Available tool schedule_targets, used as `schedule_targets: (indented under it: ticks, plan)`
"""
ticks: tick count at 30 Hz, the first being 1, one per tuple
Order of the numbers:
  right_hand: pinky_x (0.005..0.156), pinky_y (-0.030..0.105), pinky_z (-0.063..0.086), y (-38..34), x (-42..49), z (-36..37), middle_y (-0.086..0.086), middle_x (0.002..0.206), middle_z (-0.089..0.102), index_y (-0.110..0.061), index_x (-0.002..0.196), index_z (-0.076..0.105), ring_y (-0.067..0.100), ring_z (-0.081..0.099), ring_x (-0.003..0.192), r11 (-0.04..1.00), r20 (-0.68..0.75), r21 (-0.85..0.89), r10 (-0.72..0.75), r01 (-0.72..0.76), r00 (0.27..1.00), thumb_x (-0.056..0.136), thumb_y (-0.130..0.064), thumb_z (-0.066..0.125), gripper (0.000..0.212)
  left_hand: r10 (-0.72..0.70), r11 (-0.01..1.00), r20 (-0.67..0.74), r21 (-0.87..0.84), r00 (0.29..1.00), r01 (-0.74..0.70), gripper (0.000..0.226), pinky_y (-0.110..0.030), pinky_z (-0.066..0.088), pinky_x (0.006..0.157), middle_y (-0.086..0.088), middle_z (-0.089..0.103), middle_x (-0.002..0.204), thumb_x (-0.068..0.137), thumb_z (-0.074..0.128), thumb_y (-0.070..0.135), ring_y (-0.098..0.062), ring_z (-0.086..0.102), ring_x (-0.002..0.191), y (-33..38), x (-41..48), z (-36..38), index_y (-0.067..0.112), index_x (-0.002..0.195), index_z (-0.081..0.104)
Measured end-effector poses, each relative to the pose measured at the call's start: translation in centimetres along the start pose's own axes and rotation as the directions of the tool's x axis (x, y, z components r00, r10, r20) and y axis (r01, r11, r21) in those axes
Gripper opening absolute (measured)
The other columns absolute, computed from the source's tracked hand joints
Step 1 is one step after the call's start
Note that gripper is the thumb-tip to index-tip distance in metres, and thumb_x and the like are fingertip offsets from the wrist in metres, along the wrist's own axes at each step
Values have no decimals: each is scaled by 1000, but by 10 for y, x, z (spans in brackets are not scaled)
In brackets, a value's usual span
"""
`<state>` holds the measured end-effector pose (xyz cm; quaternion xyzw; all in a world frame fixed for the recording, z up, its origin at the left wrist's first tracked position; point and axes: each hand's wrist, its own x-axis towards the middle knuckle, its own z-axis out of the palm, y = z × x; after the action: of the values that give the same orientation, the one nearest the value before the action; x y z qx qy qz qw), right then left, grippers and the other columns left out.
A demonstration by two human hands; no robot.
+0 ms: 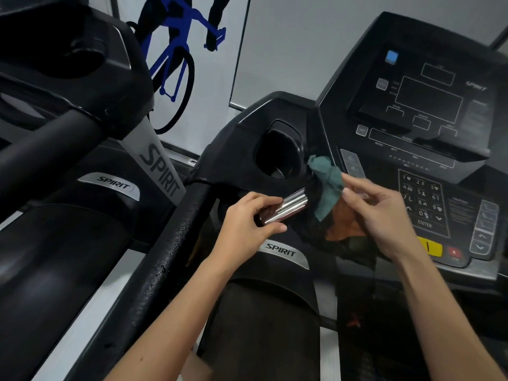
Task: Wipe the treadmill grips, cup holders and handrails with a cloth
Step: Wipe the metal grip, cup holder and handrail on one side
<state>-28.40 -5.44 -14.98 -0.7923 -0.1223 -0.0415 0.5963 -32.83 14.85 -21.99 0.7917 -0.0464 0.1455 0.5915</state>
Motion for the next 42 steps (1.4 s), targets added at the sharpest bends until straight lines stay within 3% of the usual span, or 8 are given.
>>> schedule_targets:
  ticks: [6,9,13,19,22,28,34,42]
  plan:
    - [80,14,48,-13,20,4,-9,95,67,-20,95,68,3,62,89,968,99,-199,-134,151,986,90,1,53,26,6,1000,-17,3,1000,-6,47,-3,40,83,14,59,99,65,82,14,4,57,94,0,1,0,20,109,67]
    - [59,24,53,-27,30,9,4,79,70,-13,95,71,13,64,66,990,221,-134,80,-51,972,91,-9,54,18,5,1000,-18,-7,1000,-5,45,-2,39,82,14,60,98,65,82,14,8,56,92,1,0,0,20,108,68]
    - [40,20,47,-13,30,7,-2,50,64,-9,69,61,8,58,42,986,45,-37,163,-161,986,89,5,50,27,21,1000,-29,-7,999,-22,47,-5,42,84,14,60,98,65,83,15,2,58,94,0,0,0,20,108,68]
    - [57,44,59,6,7,-7,6,96,68,-16,91,72,25,67,76,989,-21,48,144,-143,989,77,-15,65,16,19,1000,-16,2,1000,-19,48,-6,43,85,13,61,99,63,83,16,0,59,95,-2,3,0,20,109,67]
    - [74,28,57,1,11,-3,-1,111,63,-21,102,70,12,62,96,998,38,-55,-16,19,999,88,-11,57,21,10,1000,-24,-19,1000,-11,47,-5,42,84,13,61,98,64,83,15,3,58,94,-1,2,1,20,108,68]
    - [97,36,46,7,3,9,-7,115,65,-25,118,62,13,59,111,997,63,-63,-46,50,997,92,-13,53,30,-7,1000,-28,0,1000,7,47,-1,39,82,15,59,97,64,83,13,6,57,93,1,2,2,19,108,68]
    - [76,8,47,12,-13,7,-14,86,66,-18,103,65,-4,62,81,952,-178,-233,-241,197,954,80,7,64,34,-2,1000,-18,22,1000,2,47,-4,40,85,17,58,95,64,83,15,2,57,94,1,3,1,19,109,68]
    - [96,14,42,6,-11,17,-16,109,60,-16,122,53,-9,55,104,929,-81,-312,-233,197,969,91,-5,53,33,-5,1000,-30,-9,1000,5,47,-4,41,85,15,59,96,64,83,14,3,57,94,0,2,2,19,109,68]
